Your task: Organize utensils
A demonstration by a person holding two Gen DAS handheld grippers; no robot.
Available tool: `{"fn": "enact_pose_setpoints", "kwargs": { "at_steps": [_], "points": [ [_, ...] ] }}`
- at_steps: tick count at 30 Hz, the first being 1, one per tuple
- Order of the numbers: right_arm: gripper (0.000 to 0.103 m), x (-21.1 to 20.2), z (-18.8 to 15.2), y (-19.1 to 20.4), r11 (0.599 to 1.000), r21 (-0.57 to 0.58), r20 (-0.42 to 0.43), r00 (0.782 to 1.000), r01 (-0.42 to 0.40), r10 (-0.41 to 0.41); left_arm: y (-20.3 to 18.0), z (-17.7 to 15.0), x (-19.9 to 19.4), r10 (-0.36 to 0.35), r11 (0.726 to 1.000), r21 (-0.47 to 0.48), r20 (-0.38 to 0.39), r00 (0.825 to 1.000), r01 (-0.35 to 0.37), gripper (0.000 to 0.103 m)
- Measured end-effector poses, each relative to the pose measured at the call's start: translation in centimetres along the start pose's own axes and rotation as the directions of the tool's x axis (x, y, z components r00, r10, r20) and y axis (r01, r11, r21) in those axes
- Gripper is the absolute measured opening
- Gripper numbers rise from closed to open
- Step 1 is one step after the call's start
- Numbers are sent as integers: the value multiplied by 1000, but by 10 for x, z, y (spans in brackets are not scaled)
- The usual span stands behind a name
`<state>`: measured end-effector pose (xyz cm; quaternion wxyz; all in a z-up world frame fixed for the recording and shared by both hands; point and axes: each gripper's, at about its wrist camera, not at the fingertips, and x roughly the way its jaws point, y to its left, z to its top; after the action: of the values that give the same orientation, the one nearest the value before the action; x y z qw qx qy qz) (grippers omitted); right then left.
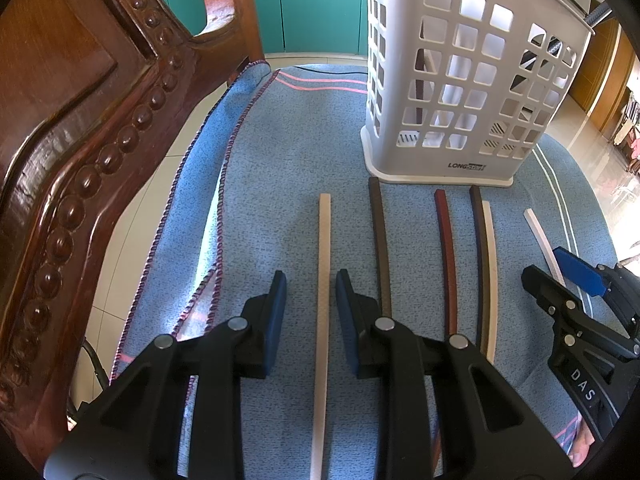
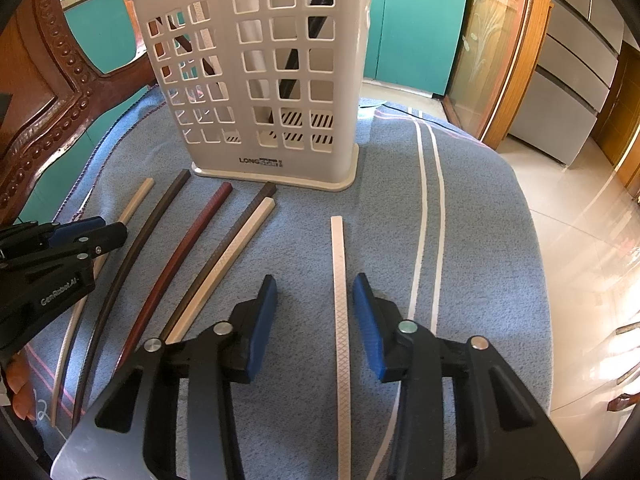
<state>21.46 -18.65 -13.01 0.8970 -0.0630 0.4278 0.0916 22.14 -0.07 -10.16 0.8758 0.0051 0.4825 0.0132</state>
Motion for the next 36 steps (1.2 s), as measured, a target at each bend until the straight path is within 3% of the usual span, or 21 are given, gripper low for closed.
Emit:
{"fn": "enact_pose_setpoints", "kwargs": {
  "at_steps": [5,20,36],
  "points": [
    [8,0,1,3,1000,-4,-4,1000,-26,26,-5,1,0,-30,999,19,2,1000,30,7],
    [6,-17,0,-5,988,12,16,988,-156,156,3,-1,-21,-98,995,14,54,994,97,7],
    [6,-35,-8,3,979,-36,69,977,-201,203,4,-16,-39,-107,994,15,89,990,106,7]
  ]
}}
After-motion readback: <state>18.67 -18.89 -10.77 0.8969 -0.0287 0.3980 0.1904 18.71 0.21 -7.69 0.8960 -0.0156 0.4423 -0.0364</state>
